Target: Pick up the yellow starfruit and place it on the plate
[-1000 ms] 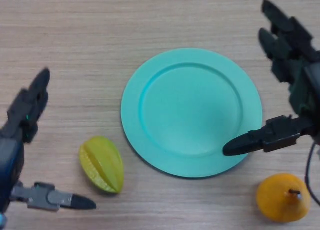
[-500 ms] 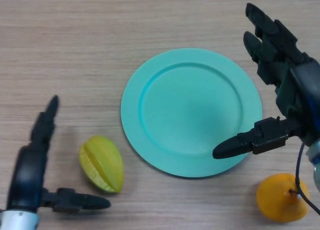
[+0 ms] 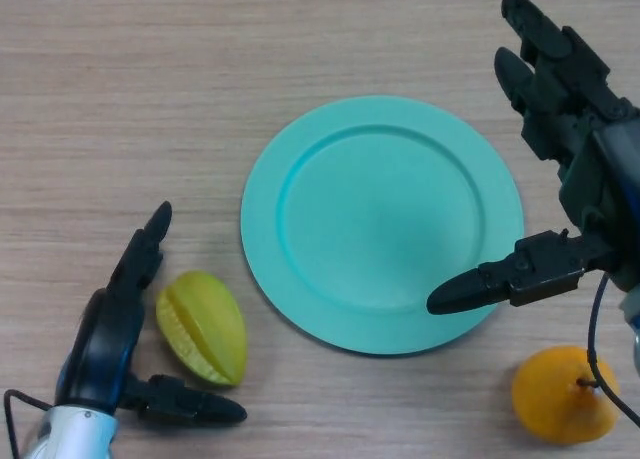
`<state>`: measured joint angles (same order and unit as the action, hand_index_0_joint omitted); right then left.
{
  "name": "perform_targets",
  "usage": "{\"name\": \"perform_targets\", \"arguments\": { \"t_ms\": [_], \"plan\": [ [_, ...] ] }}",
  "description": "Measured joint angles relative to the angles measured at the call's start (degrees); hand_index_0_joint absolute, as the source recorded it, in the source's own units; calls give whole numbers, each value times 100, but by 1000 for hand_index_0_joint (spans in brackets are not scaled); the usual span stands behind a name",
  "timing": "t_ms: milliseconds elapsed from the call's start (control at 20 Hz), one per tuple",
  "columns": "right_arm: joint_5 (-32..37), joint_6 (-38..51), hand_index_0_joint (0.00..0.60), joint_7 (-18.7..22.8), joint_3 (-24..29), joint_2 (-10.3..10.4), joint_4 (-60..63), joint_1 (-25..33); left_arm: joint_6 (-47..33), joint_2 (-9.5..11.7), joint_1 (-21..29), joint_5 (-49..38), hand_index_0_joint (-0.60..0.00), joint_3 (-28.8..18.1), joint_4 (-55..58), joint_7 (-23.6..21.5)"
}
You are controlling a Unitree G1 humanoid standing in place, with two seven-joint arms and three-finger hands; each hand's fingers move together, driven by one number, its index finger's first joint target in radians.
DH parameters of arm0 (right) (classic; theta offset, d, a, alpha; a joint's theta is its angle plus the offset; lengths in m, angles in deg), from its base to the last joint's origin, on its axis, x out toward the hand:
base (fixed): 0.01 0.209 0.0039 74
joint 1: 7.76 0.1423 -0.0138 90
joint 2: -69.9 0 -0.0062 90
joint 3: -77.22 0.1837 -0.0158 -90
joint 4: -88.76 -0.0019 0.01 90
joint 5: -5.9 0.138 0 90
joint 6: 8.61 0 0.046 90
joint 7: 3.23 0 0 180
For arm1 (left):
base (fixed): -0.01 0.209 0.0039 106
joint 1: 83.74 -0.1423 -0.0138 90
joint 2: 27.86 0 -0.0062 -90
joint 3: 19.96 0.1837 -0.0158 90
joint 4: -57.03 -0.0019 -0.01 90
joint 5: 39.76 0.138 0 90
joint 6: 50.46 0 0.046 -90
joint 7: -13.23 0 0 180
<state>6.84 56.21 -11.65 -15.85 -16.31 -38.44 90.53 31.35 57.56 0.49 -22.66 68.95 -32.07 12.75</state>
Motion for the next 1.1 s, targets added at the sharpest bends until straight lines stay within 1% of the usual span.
{"name": "perform_targets", "arguments": {
  "t_ms": [50, 150, 300, 350, 450, 550, 650, 800, 850, 900, 950, 1000, 1050, 1100],
  "plan": [
    [-2, 0, 0, 0, 0, 0, -34, -1, -1, 1, 11, 0, -399, 0, -3, -105],
    [-1, -1, 0, 0, 1, 0, -144, -25, -126, 26, 73, 0, -600, -7, -103, -301],
    [0, -1, 0, 0, 5, -3, -194, -39, -367, 83, 59, 247, -600, -5, -157, -289],
    [0, -15, 0, 0, 8, -8, -210, -42, -473, 110, 34, 294, -600, 6, -159, -186],
    [1, -77, 0, 0, 10, -23, -326, -77, -620, 156, 16, 498, -600, 7, -158, -136],
    [-43, -103, 0, 0, 13, -23, -343, -101, -653, 164, -58, 515, -600, 3, -111, -139],
    [-42, -179, 0, 0, 19, -24, -382, -98, -670, 174, -271, 906, -600, -21, 223, -138],
    [-41, -207, 0, 0, 18, -23, -398, -123, -665, 165, -371, 956, -600, -204, 830, -139],
    [-39, -237, 0, 0, 19, -23, -446, -127, -602, 162, -337, 942, -600, -369, 1201, -140],
    [-39, -281, 0, 0, 19, -23, -494, -127, -459, 156, -297, 889, -600, -427, 1444, -128],
    [-40, -281, 0, 0, 17, -23, -530, -125, -237, 137, -216, 509, -600, -447, 1693, 38],
    [-41, -281, 0, 1, 17, -23, -540, -124, 15, 113, -174, 78, -600, -433, 1863, 322],
    [-41, -282, 0, 1, 17, -22, -539, -124, 338, 90, -66, -122, -600, -300, 2014, 516],
    [-41, -287, 0, 6, 17, -21, -540, -123, 586, 86, 95, -5, -600, -124, 2021, 523]
  ]
}}
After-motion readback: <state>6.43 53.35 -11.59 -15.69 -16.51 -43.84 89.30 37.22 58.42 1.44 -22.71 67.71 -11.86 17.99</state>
